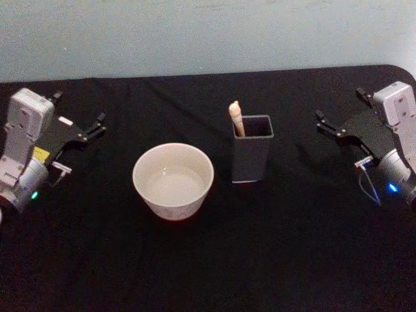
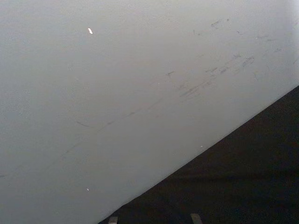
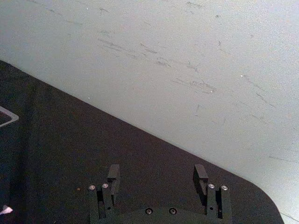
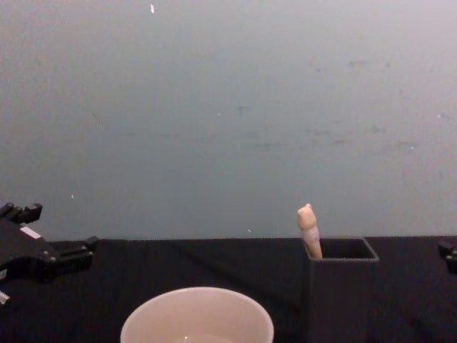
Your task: Pick up the stirring spoon with one hand, stir inside the cup, then place it back in its original position.
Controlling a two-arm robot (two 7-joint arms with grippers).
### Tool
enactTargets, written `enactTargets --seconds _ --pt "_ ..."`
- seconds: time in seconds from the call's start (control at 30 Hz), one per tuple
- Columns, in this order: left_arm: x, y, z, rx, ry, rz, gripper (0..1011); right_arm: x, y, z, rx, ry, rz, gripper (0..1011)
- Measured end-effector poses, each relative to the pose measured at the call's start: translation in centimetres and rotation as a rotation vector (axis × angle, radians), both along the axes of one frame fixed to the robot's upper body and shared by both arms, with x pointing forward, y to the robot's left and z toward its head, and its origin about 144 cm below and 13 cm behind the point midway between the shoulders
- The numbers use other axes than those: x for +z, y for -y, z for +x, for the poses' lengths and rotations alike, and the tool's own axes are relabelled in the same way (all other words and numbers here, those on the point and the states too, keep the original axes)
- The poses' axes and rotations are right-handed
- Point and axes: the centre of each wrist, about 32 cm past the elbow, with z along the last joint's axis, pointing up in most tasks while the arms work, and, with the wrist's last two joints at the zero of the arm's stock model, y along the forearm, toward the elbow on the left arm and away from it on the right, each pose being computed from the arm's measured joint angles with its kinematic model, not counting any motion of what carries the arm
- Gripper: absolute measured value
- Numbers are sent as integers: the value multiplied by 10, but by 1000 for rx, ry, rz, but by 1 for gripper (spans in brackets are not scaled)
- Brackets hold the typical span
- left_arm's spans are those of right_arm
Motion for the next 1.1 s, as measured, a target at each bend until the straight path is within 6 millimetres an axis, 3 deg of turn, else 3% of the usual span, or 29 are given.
enactTargets --seconds 0.9,1.1 --pt "0 0 0 0 0 0 1001 0 0 0 1 0 1 1000" --pt "0 0 0 0 0 0 1001 11 -5 -2 30 -8 34 1000"
